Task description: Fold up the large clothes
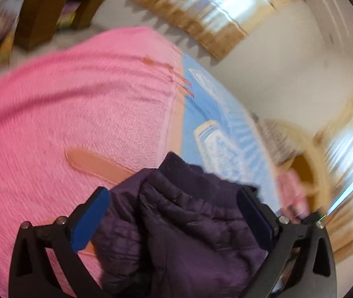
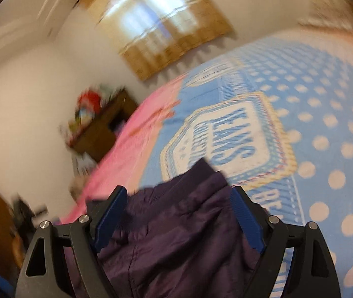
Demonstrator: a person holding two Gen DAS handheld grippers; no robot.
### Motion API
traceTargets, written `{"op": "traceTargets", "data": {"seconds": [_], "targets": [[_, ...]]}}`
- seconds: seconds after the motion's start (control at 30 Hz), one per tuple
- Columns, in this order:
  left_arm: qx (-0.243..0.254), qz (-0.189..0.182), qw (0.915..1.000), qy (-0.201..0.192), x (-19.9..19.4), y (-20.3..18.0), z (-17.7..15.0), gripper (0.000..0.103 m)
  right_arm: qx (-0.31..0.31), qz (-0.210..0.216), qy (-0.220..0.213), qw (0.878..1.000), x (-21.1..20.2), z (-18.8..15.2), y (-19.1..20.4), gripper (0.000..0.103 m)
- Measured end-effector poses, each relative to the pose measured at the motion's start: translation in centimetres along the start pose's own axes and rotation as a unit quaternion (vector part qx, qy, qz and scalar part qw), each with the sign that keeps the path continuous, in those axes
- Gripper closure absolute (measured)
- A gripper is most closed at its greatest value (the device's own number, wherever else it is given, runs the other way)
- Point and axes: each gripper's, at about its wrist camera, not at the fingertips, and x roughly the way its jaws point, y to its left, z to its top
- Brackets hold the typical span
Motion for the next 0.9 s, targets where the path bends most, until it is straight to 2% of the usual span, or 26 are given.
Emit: {"op": "traceTargets", "data": {"seconds": [0.07,0.13,0.2,0.23,0.27,0.3,0.33,0.37,0.4,0.43,0.5,0.57,0.67,0.77,0.83,0.9], "targets": [[0.053,0.016,0.9985,0.002,1.2,-2.1,-1.0,0.000,-0.051,-0.009,0.020,0.998,1.6,-0.3,2.3,0.018],[0.128,0.043,0.9909,-0.002,2.9,-4.8,-2.4,0.000,-0.088,-0.010,0.048,0.995,3.2,-1.2,4.0,0.018],[0.215,0.079,0.9734,-0.005,4.5,-7.2,-3.4,0.000,-0.121,-0.050,0.078,0.988,5.6,-2.1,4.6,0.018],[0.258,0.103,0.9607,-0.008,5.3,-8.1,-3.8,0.000,-0.138,-0.065,0.095,0.984,6.7,-2.6,4.8,0.020],[0.305,0.130,0.9434,0.002,6.9,-9.0,-4.9,0.000,-0.158,-0.084,0.121,0.976,8.0,-3.4,4.8,0.038],[0.330,0.146,0.9323,0.022,8.4,-9.3,-5.3,0.004,-0.171,-0.105,0.131,0.971,8.8,-4.3,4.4,0.046],[0.347,0.154,0.9244,0.033,9.3,-9.1,-5.2,0.011,-0.173,-0.109,0.131,0.970,8.9,-4.8,4.2,0.051],[0.368,0.164,0.9141,0.047,10.4,-9.1,-5.8,0.034,-0.175,-0.103,0.121,0.972,8.6,-5.3,4.0,0.062],[0.372,0.164,0.9115,0.063,11.0,-8.9,-6.2,0.050,-0.176,-0.098,0.112,0.973,8.2,-5.5,3.7,0.068],[0.374,0.156,0.9123,0.061,10.9,-8.8,-6.6,0.056,-0.176,-0.096,0.100,0.975,7.7,-5.4,3.7,0.073],[0.381,0.164,0.9092,0.037,10.0,-9.2,-6.8,0.079,-0.179,-0.096,0.067,0.977,6.3,-5.3,4.1,0.078],[0.373,0.158,0.9144,0.006,8.6,-9.4,-6.4,0.083,-0.181,-0.091,0.042,0.978,5.2,-4.9,5.1,0.079],[0.357,0.156,0.9204,-0.025,7.6,-10.0,-5.8,0.084,-0.180,-0.091,0.003,0.979,3.9,-3.5,6.6,0.079],[0.338,0.154,0.9269,-0.052,7.1,-11.0,-4.1,0.084,-0.180,-0.116,-0.022,0.977,3.3,-2.1,7.7,0.079],[0.343,0.167,0.9228,-0.054,8.2,-11.6,-3.3,0.084,-0.164,-0.130,-0.017,0.978,4.3,-1.4,7.2,0.079],[0.360,0.192,0.9121,-0.040,10.4,-11.6,-3.2,0.082,-0.160,-0.153,-0.002,0.975,6.0,-1.4,6.3,0.079]]}}
